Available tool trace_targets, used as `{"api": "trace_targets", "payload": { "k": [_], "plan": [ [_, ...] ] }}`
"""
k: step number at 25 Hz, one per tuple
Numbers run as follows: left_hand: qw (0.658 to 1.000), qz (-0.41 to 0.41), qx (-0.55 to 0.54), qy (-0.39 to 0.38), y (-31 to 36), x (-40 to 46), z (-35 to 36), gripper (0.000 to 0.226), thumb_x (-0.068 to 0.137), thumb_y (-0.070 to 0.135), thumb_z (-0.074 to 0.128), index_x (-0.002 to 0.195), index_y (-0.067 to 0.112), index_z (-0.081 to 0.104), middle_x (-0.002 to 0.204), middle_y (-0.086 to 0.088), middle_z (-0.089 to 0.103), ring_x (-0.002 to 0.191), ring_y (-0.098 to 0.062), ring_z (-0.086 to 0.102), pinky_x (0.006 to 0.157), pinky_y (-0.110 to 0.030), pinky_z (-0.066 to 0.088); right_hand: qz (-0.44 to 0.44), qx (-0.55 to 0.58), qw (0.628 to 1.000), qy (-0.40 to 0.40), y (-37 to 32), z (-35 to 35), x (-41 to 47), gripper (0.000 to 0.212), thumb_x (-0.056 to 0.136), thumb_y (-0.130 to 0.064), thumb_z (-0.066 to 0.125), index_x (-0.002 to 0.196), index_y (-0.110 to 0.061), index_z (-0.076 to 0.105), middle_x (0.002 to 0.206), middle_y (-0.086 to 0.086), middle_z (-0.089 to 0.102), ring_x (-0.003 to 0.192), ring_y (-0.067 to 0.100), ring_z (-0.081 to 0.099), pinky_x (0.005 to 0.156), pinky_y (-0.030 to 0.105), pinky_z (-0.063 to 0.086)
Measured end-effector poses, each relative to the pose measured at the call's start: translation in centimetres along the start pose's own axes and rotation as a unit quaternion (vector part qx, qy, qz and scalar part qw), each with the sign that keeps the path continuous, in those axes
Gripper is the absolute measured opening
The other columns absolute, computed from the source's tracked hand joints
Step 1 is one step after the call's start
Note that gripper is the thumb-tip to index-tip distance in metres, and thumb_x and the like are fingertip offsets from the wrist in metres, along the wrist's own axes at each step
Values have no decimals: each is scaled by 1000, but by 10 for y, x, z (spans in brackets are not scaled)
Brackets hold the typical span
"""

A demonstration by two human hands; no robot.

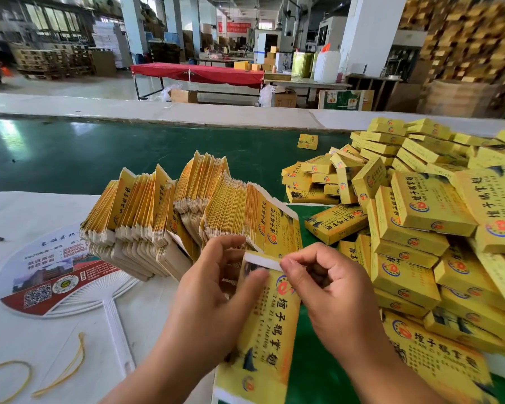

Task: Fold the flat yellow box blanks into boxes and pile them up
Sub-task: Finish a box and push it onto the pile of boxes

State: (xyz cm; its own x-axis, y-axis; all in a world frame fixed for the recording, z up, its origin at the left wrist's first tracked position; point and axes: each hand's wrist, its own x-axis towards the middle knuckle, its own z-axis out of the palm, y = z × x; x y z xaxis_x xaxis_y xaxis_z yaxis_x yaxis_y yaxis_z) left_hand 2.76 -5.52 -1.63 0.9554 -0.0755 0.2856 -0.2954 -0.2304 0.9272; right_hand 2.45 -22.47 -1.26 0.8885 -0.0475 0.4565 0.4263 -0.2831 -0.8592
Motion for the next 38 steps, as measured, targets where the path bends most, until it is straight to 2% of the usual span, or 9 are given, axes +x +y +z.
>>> {"api": "trace_targets", "payload": {
  "k": [2, 5, 10, 16, 23, 28, 33, 35, 38],
  "plan": [
    [987, 33, 158, -6, 4, -7, 6, 75, 59, 81, 65, 122, 49, 40, 102, 30, 60, 95, 11, 58, 76, -11, 49, -15, -13, 998, 54, -1, 3, -2, 17, 85, -40, 65, 79, -25, 69, 66, -11, 66, 59, 5, 61, 50, 14, 45],
    [967, 48, 251, -13, 3, -12, 14, 83, 47, 86, 60, 118, 54, 30, 98, 36, 49, 94, 14, 49, 70, -5, 37, -12, -17, 998, 58, -2, 6, -4, 18, 82, -41, 66, 75, -25, 65, 64, -10, 66, 56, 5, 61, 48, 13, 46],
    [954, 76, 291, 7, 2, -11, 12, 72, 53, 61, 60, 118, 43, 34, 95, 28, 47, 87, 3, 48, 68, -6, 36, 7, -10, 1000, 10, -1, 10, -3, 22, 79, -44, 69, 76, -23, 67, 67, -10, 68, 60, 4, 64, 53, 14, 49],
    [939, 99, 328, -9, 5, -10, 8, 77, 56, 56, 63, 127, 36, 39, 105, 23, 50, 95, 2, 48, 76, -5, 34, 30, 57, 998, 3, -3, 4, 1, 17, 84, -32, 68, 73, -19, 68, 59, -7, 63, 54, 3, 56, 51, 20, 47],
    [926, 101, 364, -16, 2, -11, 11, 85, 60, 58, 59, 136, 28, 36, 116, 19, 50, 108, 1, 44, 91, -14, 32, -83, -114, 990, -3, -10, -1, -1, 19, 89, -25, 67, 71, -18, 69, 56, -8, 61, 50, 6, 54, 43, 17, 39],
    [944, 90, 319, 6, 1, -8, 5, 85, 67, 58, 60, 140, 25, 33, 128, 13, 50, 119, -6, 49, 94, -18, 35, -158, -193, 968, -33, -14, 1, -4, 30, 88, -30, 64, 108, -11, 76, 105, -4, 76, 95, -1, 68, 81, 15, 55],
    [962, 86, 246, -79, 7, -10, -3, 100, 59, 79, 65, 144, 49, 22, 127, 30, 50, 109, 1, 55, 91, -22, 47, -69, -119, 990, 30, -7, -6, 1, 11, 87, -22, 68, 93, -24, 77, 81, -15, 74, 76, -4, 68, 63, 6, 50],
    [972, 102, 123, -170, 12, 1, -15, 93, 63, 75, 71, 143, 48, 33, 134, 26, 51, 118, -9, 59, 89, -33, 54, 36, -37, 995, 91, -1, -18, 13, 13, 89, -17, 69, 80, -24, 76, 75, -11, 73, 70, 2, 67, 63, 17, 53],
    [961, 111, 13, -254, 16, 30, -32, 58, 66, 61, 75, 122, 52, 60, 147, 21, 43, 138, -21, 43, 107, -42, 40, 208, 148, 960, 117, 5, -27, 26, 21, 91, -9, 63, 73, -15, 72, 70, 5, 67, 68, 20, 59, 54, 32, 50]
  ]
}}
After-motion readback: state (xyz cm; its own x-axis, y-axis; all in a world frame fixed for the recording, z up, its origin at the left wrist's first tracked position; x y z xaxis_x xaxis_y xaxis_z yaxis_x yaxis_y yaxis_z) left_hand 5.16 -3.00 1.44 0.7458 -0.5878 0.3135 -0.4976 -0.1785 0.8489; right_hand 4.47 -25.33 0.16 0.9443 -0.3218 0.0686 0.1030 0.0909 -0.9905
